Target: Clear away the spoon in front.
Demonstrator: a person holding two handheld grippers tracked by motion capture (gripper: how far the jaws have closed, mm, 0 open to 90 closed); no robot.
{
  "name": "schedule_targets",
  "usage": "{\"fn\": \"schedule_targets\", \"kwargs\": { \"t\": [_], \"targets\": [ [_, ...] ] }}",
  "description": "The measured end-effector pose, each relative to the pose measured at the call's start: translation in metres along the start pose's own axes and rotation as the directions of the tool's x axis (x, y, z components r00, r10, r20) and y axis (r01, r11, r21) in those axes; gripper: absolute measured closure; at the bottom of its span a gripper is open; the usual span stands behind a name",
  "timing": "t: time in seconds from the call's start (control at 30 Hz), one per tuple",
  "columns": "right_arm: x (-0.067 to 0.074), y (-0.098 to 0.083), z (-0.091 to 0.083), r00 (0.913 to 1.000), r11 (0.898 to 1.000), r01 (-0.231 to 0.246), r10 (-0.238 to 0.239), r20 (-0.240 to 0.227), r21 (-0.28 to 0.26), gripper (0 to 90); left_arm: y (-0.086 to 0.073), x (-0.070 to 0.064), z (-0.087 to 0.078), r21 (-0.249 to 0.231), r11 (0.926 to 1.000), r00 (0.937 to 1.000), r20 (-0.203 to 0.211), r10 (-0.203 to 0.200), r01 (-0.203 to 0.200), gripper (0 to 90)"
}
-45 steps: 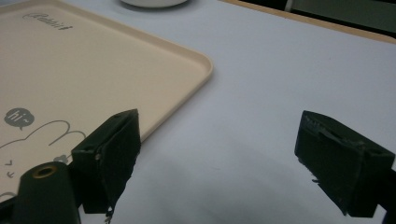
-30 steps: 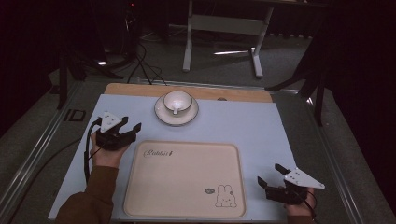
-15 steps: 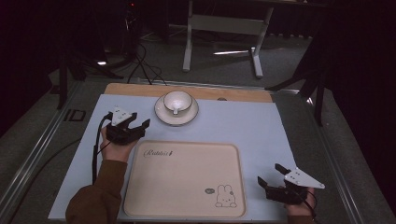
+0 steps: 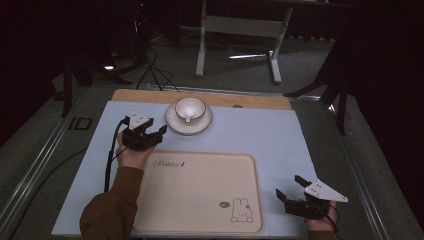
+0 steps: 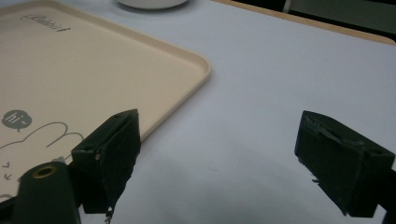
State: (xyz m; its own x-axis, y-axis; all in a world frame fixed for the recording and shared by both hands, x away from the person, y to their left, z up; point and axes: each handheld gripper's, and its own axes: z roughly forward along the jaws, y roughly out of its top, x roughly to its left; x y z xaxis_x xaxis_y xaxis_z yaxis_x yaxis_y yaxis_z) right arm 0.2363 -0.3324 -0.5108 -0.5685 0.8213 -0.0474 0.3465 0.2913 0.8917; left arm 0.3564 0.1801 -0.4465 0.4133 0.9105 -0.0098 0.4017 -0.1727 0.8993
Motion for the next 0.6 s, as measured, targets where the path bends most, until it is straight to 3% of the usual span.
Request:
{"fn": "schedule_targets", "kwargs": {
  "t": [0.6],
  "targets": [
    [-0.001, 0.0, -0.001, 1.0, 1.0, -0.005, 0.005, 0.003, -0.005, 14.2, 0.013, -0.013, 0.024, -0.001, 0.9999, 0.9998, 0.012, 0.015, -0.015, 42.3]
  ]
}}
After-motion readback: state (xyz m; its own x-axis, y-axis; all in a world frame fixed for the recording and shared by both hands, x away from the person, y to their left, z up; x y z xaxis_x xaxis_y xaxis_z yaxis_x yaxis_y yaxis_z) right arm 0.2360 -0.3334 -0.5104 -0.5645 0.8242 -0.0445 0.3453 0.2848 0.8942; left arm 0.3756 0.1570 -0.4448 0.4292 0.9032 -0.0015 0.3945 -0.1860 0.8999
